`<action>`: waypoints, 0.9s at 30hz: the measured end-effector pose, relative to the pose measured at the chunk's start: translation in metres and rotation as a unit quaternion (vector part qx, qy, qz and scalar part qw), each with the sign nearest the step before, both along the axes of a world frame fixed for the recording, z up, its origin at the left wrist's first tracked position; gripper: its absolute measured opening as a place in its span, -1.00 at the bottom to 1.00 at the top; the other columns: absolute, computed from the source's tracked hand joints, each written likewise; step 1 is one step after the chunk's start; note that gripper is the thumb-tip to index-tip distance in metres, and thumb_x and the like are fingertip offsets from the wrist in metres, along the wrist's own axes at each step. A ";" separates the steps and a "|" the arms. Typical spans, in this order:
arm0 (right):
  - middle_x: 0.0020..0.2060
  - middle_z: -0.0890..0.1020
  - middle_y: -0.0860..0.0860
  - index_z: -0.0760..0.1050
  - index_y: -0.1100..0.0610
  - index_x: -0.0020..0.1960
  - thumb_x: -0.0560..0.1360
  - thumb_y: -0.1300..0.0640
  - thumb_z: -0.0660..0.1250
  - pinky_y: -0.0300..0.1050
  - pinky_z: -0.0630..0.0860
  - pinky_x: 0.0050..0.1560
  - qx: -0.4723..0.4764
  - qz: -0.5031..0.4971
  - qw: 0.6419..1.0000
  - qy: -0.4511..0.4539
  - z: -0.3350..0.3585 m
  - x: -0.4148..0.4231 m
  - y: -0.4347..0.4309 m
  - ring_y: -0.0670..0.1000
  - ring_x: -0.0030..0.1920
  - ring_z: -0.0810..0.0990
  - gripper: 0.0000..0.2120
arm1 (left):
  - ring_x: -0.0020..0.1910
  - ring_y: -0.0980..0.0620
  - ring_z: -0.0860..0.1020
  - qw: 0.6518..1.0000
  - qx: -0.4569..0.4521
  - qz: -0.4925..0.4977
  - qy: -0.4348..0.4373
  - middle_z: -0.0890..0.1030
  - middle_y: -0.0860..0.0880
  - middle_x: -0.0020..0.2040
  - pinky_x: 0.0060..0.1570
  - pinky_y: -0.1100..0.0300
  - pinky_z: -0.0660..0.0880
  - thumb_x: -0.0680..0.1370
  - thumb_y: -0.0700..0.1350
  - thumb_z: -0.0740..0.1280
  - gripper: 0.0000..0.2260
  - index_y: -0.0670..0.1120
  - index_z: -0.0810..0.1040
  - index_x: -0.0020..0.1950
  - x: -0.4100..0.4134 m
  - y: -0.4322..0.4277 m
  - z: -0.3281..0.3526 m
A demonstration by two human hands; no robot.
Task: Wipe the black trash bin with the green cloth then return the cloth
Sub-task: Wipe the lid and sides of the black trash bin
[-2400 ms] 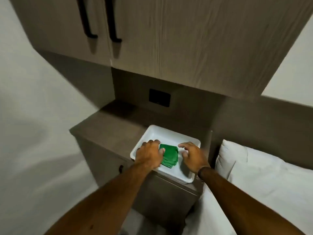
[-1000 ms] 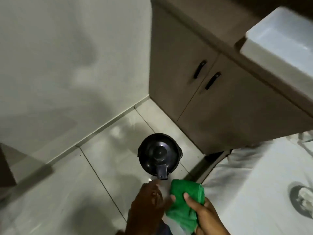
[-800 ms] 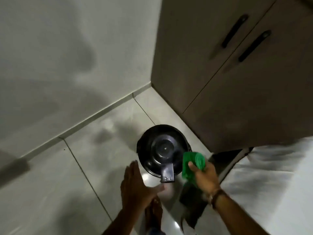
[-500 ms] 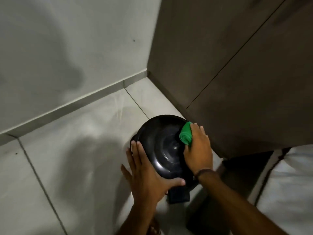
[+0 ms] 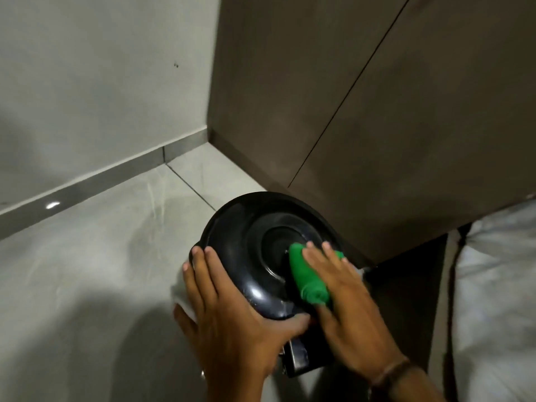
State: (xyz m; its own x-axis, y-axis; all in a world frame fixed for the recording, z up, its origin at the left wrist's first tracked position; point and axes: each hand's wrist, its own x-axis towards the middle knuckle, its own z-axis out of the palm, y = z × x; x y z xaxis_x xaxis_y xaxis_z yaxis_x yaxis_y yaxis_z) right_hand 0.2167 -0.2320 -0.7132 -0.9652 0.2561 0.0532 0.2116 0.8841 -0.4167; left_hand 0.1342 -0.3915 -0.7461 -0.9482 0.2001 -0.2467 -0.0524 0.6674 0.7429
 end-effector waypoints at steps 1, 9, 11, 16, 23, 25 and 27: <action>0.65 0.24 -0.07 0.25 0.07 0.62 0.53 0.35 0.32 0.11 0.05 0.66 -0.006 -0.061 0.998 0.004 0.003 -0.021 0.008 0.00 0.69 0.08 -0.30 | 0.75 -0.03 -0.14 1.000 -0.002 -0.003 -0.005 -0.13 0.09 0.76 0.59 -0.41 0.14 -0.24 0.64 0.42 0.67 0.08 -0.24 0.71 0.000 0.000 0.001; 0.68 0.15 -0.14 0.11 -0.03 0.67 0.54 0.16 0.27 -0.05 -0.12 0.67 -0.038 0.103 0.994 -0.019 -0.005 -0.016 -0.054 -0.07 0.69 0.02 -0.26 | 0.74 0.00 -0.22 0.998 -0.030 0.008 0.056 -0.26 0.09 0.76 0.65 -0.35 0.11 0.43 0.19 0.45 0.14 0.12 -0.36 0.69 0.006 -0.003 -0.001; 0.65 0.22 -0.18 0.19 -0.06 0.64 0.48 0.24 0.35 0.01 0.02 0.64 -0.032 0.057 0.998 0.008 -0.004 0.010 -0.028 -0.06 0.68 0.12 -0.22 | 0.74 0.01 -0.20 1.000 -0.016 -0.005 0.011 -0.24 0.12 0.75 0.62 -0.35 0.12 0.09 0.41 0.53 0.43 0.09 -0.29 0.70 0.002 -0.001 0.004; 0.43 0.59 0.05 0.53 0.07 0.44 0.58 0.27 0.32 -0.08 0.37 0.50 -0.070 -0.173 0.982 0.011 0.015 -0.091 0.030 0.10 0.47 0.52 -0.56 | 0.74 -0.07 -0.12 0.998 0.000 -0.031 -0.052 -0.19 0.08 0.76 0.59 -0.39 0.21 -0.37 0.73 0.24 0.73 0.11 -0.35 0.67 -0.006 0.001 0.006; 0.07 0.75 0.03 0.62 0.01 0.13 0.47 0.05 0.30 -0.01 0.61 0.15 0.045 0.068 0.989 -0.126 0.025 -0.186 -0.007 0.14 0.10 0.70 -0.73 | 0.74 -0.09 -0.04 0.998 -0.001 -0.036 -0.049 -0.11 0.08 0.75 0.54 -0.40 0.31 -0.30 0.71 0.35 0.69 0.12 -0.27 0.68 -0.008 -0.001 0.007; 0.00 0.74 0.07 0.60 0.08 0.04 0.52 0.03 0.30 -0.03 0.61 0.08 0.034 0.008 0.987 -0.155 0.035 -0.185 0.025 0.17 0.07 0.71 -0.81 | 0.73 -0.13 -0.02 0.998 -0.005 -0.044 -0.049 -0.10 0.06 0.75 0.52 -0.41 0.34 -0.27 0.74 0.32 0.66 0.12 -0.27 0.68 -0.007 -0.001 0.009; -0.09 0.69 0.10 0.55 0.10 -0.08 0.55 0.04 0.32 -0.08 0.55 -0.03 0.024 -0.084 0.978 -0.192 0.044 -0.171 0.064 0.20 0.03 0.70 -0.86 | 0.73 -0.15 -0.01 0.998 -0.008 -0.045 -0.041 -0.11 0.04 0.75 0.50 -0.43 0.36 -0.25 0.75 0.30 0.65 0.10 -0.27 0.68 -0.005 -0.002 0.010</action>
